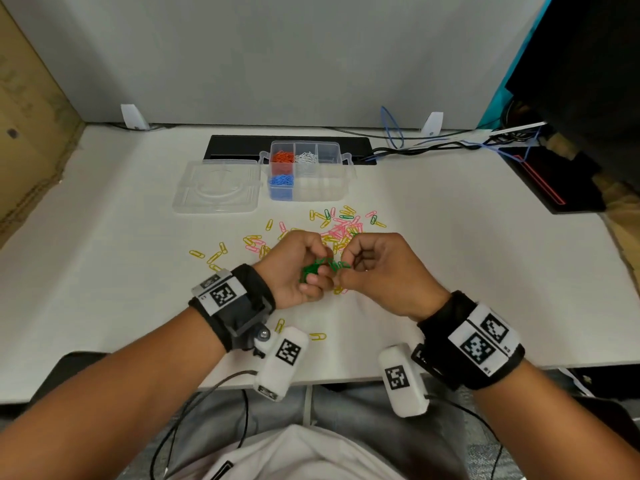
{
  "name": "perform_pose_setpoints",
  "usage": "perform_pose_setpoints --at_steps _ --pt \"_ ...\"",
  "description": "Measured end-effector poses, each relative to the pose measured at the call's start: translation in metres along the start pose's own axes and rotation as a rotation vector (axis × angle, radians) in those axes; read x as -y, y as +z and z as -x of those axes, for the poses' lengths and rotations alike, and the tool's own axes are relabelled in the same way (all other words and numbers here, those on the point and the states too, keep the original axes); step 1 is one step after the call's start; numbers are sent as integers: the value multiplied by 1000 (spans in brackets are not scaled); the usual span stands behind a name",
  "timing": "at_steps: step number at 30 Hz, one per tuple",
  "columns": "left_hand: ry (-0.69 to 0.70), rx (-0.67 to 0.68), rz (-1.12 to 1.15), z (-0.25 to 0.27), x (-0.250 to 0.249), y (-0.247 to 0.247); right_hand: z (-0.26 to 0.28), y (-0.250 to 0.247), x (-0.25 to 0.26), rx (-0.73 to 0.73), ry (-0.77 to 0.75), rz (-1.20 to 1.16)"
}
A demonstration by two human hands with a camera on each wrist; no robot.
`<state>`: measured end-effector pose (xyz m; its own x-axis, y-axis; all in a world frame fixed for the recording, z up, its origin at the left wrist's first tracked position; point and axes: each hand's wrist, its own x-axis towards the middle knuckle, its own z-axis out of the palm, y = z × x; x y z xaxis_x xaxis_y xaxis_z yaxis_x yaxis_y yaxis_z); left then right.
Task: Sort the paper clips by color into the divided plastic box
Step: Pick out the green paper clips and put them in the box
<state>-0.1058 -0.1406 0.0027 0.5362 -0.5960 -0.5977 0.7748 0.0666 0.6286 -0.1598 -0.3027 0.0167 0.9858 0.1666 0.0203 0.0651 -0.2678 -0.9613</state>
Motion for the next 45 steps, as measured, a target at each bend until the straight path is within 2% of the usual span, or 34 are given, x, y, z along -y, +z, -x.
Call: perform_pose_setpoints --at_steps 5,12,16,20,25,28,33,35,45 --pt "-56 26 108 -14 19 8 0 10 -2 -5 -27 105" --pt "-45 28 228 -25 13 1 -8 0 -16 -171 5 101" --pt "55 -25 245 -24 -14 -1 -11 -9 -21 -201 -22 107" --pt "201 -112 171 -29 -67 -4 -12 -14 -25 -194 -5 55" --pt "451 -356 -45 -53 -141 -6 -12 -16 -32 -170 17 24" --pt "558 -465 11 -73 -164 -12 -12 -16 -35 -165 26 4" --pt "632 -605 201 -102 -171 -15 -13 -16 -38 -191 44 11" --pt "650 -620 232 -109 -168 -21 -13 -18 -38 -192 52 17" --pt "673 -672 68 -123 -153 -36 -15 -23 -42 -188 71 32"
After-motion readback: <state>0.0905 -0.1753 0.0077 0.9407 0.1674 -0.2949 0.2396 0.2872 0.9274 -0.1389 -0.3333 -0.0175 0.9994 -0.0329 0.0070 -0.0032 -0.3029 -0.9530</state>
